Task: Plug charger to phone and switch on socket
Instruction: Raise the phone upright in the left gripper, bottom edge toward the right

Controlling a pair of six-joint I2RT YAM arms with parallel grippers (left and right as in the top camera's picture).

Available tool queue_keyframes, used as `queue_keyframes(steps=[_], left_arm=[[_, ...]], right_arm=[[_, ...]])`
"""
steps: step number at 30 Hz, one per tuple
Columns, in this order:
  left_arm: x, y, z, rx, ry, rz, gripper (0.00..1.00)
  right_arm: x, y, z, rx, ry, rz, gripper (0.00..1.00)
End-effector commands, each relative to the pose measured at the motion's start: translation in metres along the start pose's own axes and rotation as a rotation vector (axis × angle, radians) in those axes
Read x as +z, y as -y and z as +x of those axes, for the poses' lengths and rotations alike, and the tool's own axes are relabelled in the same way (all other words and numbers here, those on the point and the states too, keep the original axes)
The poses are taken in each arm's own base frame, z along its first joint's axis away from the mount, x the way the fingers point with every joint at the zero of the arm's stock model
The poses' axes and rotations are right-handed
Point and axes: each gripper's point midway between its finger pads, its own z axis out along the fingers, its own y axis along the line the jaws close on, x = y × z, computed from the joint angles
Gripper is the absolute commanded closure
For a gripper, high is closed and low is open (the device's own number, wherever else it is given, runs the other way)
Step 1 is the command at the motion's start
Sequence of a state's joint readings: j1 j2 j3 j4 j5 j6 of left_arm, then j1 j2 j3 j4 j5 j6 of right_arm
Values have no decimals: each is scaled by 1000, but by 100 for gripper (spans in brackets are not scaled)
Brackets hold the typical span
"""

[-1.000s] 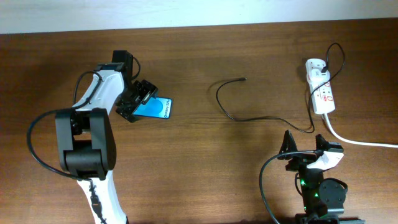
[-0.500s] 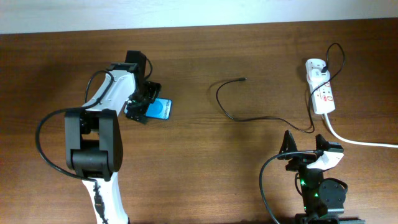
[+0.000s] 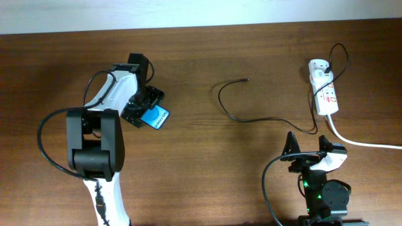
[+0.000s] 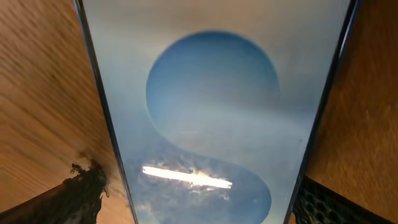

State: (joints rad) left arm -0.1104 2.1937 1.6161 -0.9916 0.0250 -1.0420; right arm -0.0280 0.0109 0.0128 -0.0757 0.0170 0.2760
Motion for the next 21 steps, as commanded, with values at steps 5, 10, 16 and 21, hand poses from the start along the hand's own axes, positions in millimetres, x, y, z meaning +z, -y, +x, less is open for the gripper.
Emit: queue_keyframes(steps=[5, 10, 16, 21], left_arm=[[40, -25, -29, -51, 21, -85, 1], [40, -18, -19, -66, -30, -52, 7], [40, -16, -8, -83, -88, -36, 3], [41, -10, 6, -87, -100, -43, 1]], right_arm=[[0, -2, 4, -11, -8, -12, 1], [0, -2, 4, -11, -8, -12, 1], [0, -2, 4, -11, -7, -12, 1], [0, -2, 4, -11, -8, -12, 1]])
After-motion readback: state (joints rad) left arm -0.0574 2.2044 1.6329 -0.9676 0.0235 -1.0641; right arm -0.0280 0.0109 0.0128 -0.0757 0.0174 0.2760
